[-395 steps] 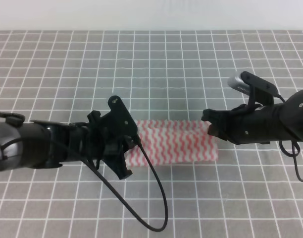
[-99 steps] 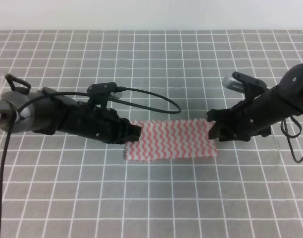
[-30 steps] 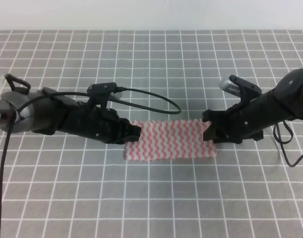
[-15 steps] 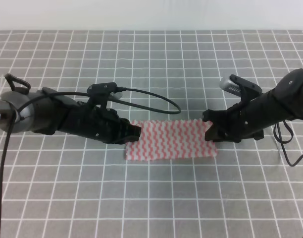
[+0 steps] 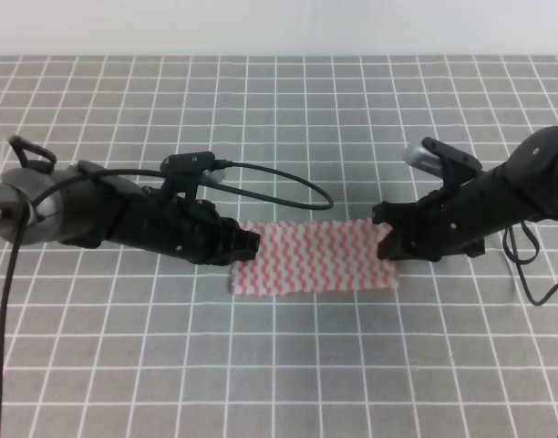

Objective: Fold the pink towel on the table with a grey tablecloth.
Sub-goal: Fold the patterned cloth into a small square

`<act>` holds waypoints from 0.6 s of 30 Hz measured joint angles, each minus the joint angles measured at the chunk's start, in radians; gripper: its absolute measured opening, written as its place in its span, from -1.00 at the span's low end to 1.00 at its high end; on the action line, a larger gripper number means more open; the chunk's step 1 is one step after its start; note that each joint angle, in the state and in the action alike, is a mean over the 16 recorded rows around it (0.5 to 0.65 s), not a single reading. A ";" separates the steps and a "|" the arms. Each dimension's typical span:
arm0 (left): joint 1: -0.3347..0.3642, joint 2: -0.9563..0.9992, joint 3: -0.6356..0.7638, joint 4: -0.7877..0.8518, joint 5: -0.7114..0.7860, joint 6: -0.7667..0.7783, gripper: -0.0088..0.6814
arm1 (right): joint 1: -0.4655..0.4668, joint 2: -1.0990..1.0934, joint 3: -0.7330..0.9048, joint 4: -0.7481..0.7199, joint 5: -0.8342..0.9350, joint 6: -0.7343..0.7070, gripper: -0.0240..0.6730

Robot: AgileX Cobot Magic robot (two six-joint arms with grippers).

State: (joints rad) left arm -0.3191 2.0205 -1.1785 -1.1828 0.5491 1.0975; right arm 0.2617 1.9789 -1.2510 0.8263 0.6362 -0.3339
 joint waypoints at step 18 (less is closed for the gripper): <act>0.000 0.000 0.001 0.002 0.003 0.000 -0.97 | 0.040 -0.009 -0.073 0.056 0.053 -0.034 -0.93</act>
State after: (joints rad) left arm -0.3191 2.0205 -1.1780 -1.1805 0.5520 1.0980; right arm 0.3021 1.9698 -1.3238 0.8823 0.6896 -0.3683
